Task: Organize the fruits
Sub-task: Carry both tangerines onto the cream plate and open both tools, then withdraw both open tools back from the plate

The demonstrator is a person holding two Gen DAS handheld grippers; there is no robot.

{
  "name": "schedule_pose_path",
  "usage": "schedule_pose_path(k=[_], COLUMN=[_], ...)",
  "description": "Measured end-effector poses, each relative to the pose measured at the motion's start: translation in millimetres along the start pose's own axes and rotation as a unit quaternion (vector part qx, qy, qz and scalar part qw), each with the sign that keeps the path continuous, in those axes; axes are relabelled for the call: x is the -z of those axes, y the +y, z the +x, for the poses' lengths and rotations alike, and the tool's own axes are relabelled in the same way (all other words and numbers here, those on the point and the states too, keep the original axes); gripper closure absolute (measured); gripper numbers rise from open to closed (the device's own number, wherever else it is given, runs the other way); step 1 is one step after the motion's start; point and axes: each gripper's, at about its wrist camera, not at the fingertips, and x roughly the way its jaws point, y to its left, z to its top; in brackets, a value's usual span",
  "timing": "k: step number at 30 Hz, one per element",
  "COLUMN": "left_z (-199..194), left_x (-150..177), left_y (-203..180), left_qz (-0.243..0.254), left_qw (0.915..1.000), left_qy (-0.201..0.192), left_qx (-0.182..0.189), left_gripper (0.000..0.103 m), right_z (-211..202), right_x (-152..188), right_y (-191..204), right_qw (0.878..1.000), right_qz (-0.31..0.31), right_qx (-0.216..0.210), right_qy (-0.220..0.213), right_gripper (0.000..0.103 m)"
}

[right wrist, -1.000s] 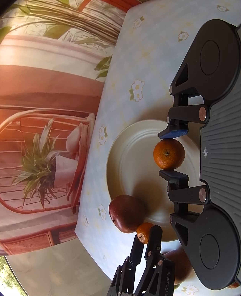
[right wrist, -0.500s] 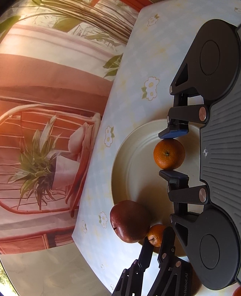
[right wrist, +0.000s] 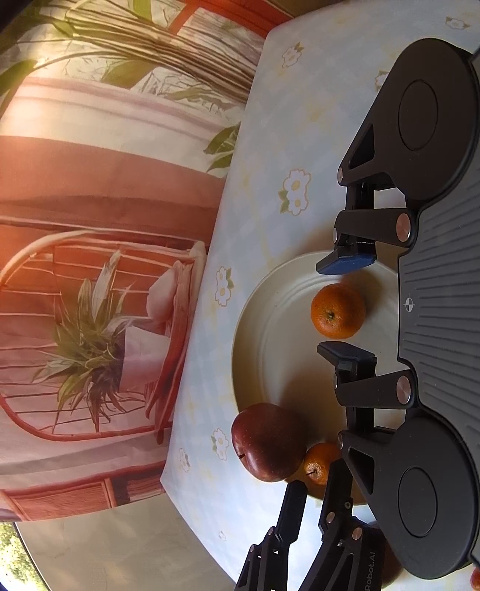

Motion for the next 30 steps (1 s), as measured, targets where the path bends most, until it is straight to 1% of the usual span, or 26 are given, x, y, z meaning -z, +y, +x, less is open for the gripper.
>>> schedule_pose_path(k=[6, 15, 21, 30], left_z=[-26.5, -68.6, -88.6, -107.2], left_x=[7.4, 27.5, 44.9, 69.2], left_y=[8.2, 39.9, 58.1, 69.6], left_qz=[-0.018, -0.059, -0.077, -0.091], left_qw=[0.9997, 0.9971, 0.995, 0.9935], left_qy=[-0.016, -0.037, -0.039, -0.036], left_qx=[-0.004, -0.031, -0.05, -0.059], left_gripper=[0.055, 0.055, 0.055, 0.055], right_z=[-25.3, -53.4, -66.5, -74.5], right_x=[9.9, 29.5, 39.2, 48.3], right_y=[2.6, 17.1, 30.7, 49.9], right_qw=[1.0, 0.999, 0.999, 0.999], right_qz=[0.027, 0.044, 0.049, 0.048], right_qx=[-0.004, -0.007, -0.013, -0.022], right_qy=[-0.012, -0.015, -0.016, -0.011], right_gripper=[0.066, 0.066, 0.066, 0.066])
